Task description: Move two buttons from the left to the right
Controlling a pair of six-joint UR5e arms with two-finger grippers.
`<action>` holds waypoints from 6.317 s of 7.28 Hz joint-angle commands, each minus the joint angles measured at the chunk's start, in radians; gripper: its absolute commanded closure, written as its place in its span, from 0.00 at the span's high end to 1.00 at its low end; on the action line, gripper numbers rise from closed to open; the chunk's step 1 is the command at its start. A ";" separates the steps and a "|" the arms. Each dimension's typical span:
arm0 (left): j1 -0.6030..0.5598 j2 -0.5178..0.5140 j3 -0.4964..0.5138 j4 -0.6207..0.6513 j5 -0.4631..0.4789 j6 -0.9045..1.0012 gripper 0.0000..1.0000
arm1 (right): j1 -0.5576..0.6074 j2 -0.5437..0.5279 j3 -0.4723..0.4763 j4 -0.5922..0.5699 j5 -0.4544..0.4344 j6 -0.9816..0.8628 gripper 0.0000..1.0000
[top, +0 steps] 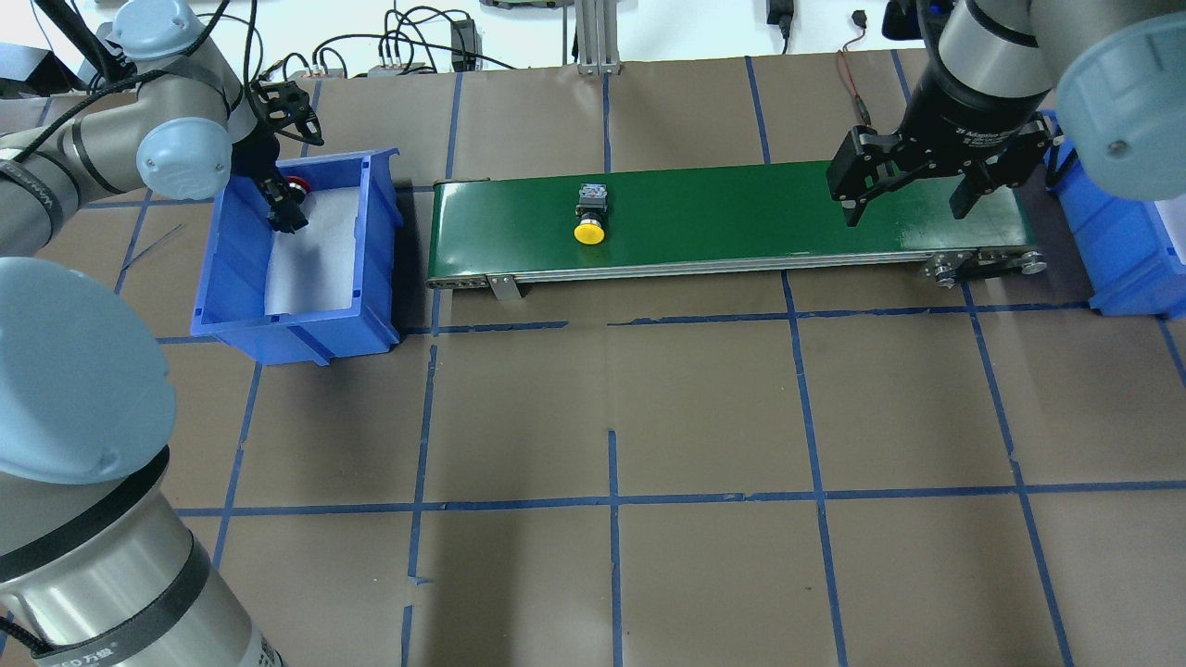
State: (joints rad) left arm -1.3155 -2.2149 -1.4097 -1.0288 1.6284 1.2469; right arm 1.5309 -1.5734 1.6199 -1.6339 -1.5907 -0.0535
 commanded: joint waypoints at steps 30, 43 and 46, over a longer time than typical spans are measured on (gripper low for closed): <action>-0.336 0.107 0.018 -0.060 -0.099 -0.897 0.31 | 0.177 0.670 -0.384 -0.336 0.074 0.188 0.07; -0.243 0.295 0.069 -0.417 -0.064 -0.905 1.00 | -0.527 0.483 -0.428 -0.045 0.020 -0.813 0.07; -0.218 0.369 0.016 -0.534 0.031 -0.914 1.00 | -0.616 0.573 -0.533 -0.037 0.021 -0.908 0.07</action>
State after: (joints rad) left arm -1.5388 -1.8669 -1.3692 -1.5357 1.6441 0.3395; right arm 0.9485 -1.0470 1.1368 -1.6728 -1.5704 -0.9237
